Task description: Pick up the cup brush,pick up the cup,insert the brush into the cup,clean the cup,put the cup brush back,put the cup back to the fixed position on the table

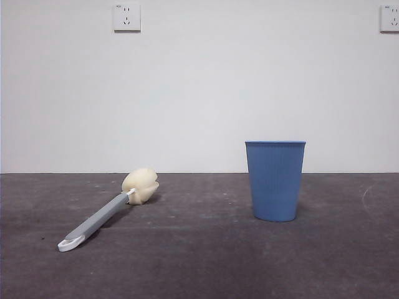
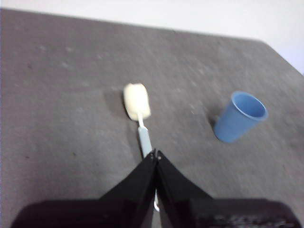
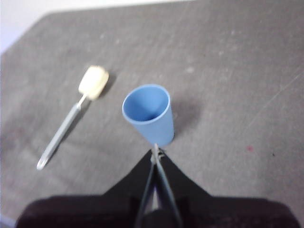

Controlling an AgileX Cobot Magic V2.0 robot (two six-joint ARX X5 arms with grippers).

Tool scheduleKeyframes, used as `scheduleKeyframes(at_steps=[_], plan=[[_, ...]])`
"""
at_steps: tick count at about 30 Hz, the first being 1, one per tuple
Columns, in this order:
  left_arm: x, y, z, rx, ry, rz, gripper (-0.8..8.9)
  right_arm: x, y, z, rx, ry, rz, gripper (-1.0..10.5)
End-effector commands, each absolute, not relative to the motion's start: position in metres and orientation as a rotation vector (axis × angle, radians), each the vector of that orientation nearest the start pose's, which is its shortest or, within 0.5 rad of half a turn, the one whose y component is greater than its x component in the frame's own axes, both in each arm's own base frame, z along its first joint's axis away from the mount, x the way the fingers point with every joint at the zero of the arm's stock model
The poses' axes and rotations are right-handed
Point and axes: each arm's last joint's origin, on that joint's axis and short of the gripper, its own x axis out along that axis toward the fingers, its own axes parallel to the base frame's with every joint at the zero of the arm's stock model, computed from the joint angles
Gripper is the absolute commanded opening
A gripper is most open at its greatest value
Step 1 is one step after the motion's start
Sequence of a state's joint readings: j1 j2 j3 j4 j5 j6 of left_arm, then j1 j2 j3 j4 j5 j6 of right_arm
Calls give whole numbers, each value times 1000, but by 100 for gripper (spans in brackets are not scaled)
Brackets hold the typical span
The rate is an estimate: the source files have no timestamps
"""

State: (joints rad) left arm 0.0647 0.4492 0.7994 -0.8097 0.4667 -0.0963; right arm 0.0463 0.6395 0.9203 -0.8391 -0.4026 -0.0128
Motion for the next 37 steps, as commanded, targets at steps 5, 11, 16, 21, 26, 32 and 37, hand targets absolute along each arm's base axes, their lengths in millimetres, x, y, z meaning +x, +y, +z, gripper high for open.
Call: scheduleKeyframes(at_steps=[5,11,16,21,26,32,37], plan=[[77,-10,328,-161,570,-446,-7,104,20,355,64,689,568,-11],[74,-14,321,-124,686,-501,-7,104,21,350,56,773,585,-11],[74,-14,321,-132,687,-500,29,104,21,350,56,770,586,49],[74,-14,322,-138,678,-503,620,104,21,350,58,766,586,614],[79,-15,325,-160,661,-531,620,104,21,350,61,766,591,599],[98,-23,323,-192,704,-629,620,105,23,350,113,772,634,598],[122,-36,318,-193,763,-659,619,111,23,348,138,806,625,598]])
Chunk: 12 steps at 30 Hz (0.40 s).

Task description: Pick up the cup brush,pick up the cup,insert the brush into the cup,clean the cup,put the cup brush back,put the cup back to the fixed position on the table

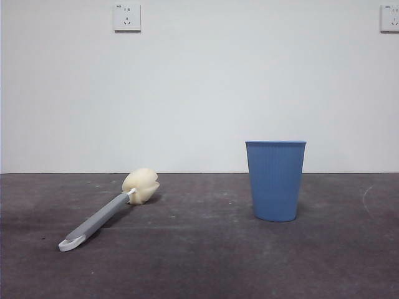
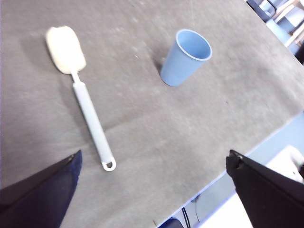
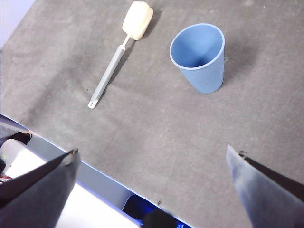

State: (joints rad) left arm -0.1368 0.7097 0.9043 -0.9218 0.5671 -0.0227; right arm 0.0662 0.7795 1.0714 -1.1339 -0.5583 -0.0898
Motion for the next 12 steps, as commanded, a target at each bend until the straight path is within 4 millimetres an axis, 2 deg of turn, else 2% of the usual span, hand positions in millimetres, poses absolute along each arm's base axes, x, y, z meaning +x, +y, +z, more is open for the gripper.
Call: scheduleKeyframes(at_steps=[1,7,12], plan=[[126,-39,317,-181,775,-657,619,112,23,348,139,808,625,598],[151,-70,304,-102,852,-615,619,113,23,348,138,806,625,598],[175,-101,280,-8,942,-485,619,113,23,348,138,806,625,598]])
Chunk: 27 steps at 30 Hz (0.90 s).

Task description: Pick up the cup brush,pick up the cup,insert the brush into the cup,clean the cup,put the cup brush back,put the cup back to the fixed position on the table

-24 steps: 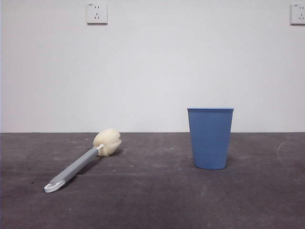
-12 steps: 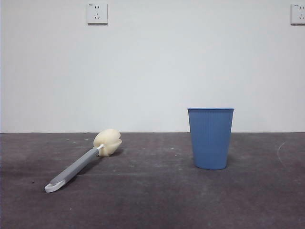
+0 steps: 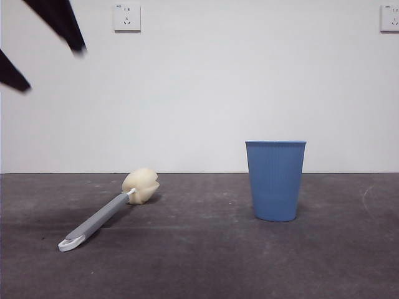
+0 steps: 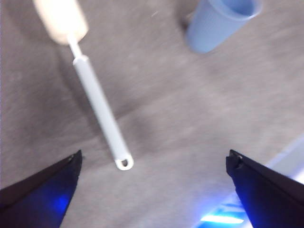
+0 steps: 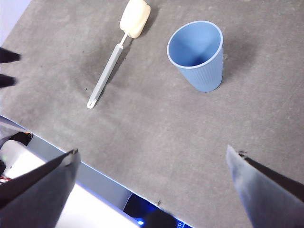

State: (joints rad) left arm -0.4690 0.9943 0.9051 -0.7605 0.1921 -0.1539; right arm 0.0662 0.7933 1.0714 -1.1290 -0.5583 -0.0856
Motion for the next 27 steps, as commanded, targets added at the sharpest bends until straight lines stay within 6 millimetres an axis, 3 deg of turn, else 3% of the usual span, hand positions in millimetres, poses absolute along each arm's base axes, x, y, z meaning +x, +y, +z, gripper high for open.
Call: scheduleKeyframes(at_steps=[1,11,27], plan=[[179,-106,275,7,961,-469,619,113,23,348,138,805,625,598],[219,-143,218,96,1094,-335,615,113,23,348,139,806,624,598],[241,-155,167,132,1194,-189,614,114,23,348,140,802,624,597]])
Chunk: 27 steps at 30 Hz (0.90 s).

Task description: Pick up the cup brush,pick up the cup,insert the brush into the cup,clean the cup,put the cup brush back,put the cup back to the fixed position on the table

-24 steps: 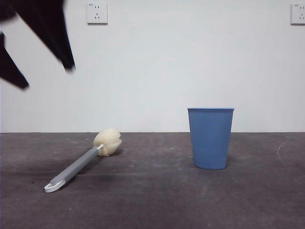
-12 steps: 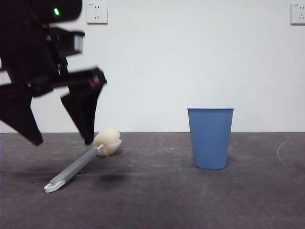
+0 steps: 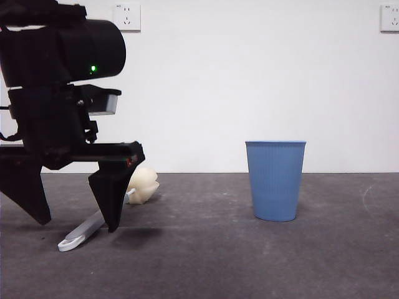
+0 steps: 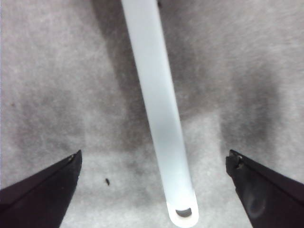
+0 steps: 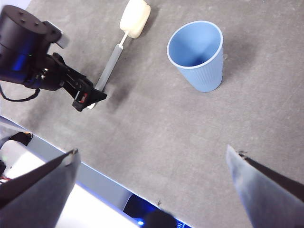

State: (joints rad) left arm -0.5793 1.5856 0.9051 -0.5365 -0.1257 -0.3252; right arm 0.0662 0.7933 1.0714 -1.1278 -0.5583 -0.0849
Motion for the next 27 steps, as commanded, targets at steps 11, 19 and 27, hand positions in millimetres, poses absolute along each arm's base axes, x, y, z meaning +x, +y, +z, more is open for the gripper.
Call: scheduleKeyframes(at_steps=[11,19,27], plan=[[241,-157,162,98,1226,-194,331,115,23,349,137,792,624,597],[241,-158,162,80,1232,-188,211,115,23,349,137,791,624,595],[240,-159,155,51,1277,-180,153,115,23,349,145,794,622,595]])
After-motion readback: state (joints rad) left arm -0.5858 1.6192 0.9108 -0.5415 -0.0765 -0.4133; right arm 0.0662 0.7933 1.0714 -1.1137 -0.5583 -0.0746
